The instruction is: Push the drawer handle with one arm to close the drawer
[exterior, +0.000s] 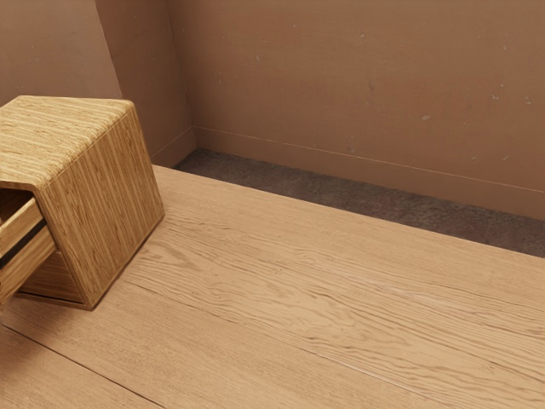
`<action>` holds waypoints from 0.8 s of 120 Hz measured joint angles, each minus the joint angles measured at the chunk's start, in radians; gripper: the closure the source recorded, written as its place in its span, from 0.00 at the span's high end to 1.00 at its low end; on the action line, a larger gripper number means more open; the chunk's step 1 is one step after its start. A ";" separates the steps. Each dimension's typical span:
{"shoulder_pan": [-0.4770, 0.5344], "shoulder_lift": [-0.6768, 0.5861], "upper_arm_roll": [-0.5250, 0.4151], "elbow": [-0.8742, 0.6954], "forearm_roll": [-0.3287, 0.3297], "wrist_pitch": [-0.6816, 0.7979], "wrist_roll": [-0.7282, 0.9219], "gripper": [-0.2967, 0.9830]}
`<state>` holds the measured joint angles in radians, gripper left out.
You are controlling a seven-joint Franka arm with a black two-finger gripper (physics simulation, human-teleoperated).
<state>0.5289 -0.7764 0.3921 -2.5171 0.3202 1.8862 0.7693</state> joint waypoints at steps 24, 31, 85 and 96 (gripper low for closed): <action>-0.029 0.047 0.001 0.031 -0.029 0.030 0.002 0.17; -0.036 0.061 0.001 0.039 -0.037 0.037 0.002 0.17; -0.097 0.202 0.000 0.124 -0.082 0.093 0.003 0.16; -0.111 0.223 -0.001 0.138 -0.090 0.103 0.003 0.16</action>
<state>0.4179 -0.5531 0.3913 -2.3795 0.2305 1.9893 0.7720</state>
